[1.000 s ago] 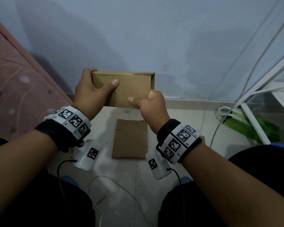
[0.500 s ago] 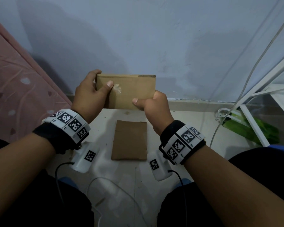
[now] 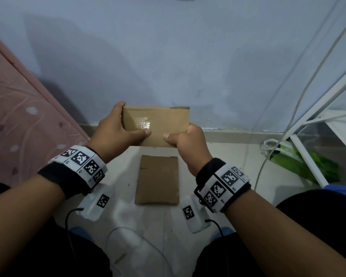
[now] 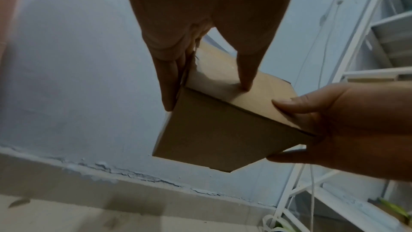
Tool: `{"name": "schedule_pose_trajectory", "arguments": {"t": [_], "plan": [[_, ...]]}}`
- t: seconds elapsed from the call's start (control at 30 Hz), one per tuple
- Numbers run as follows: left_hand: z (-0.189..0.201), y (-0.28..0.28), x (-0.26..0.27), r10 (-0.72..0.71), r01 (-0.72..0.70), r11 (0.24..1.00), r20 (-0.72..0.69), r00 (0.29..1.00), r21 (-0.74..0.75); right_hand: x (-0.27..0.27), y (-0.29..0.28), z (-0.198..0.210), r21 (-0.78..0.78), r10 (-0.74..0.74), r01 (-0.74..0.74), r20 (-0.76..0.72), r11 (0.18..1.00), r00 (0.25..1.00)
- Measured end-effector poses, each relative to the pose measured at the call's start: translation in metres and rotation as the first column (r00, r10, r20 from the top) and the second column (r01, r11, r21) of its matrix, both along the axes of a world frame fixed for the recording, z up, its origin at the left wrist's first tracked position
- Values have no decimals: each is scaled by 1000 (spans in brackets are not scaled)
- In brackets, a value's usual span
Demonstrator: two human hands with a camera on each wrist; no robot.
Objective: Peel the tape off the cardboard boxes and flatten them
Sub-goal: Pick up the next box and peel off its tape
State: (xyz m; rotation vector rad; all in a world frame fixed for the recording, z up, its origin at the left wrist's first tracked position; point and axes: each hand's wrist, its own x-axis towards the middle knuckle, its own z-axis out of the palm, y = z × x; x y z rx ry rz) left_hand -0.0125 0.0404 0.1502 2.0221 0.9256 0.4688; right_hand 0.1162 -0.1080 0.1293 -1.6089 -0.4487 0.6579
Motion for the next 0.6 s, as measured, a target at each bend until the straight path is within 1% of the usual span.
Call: {"name": "schedule_pose_trajectory", "arguments": {"t": [0.13,0.27,0.47,0.6], "plan": [[6,-7,1,12,-11,999,-44,999,32,0,2,0,-33,-15,17,60,999,998],[10,-11,0,24,-19,997,-80,996,71,-1,1,0,-50,1,4,100,999,995],[15,-15,0,34,-20,994,-126,991,111,-5,3,-2,-58,7,-1,112,998,994],[15,-10,-4,-3,11,999,-142,990,53,-5,0,0,-47,21,-16,88,999,996]]}}
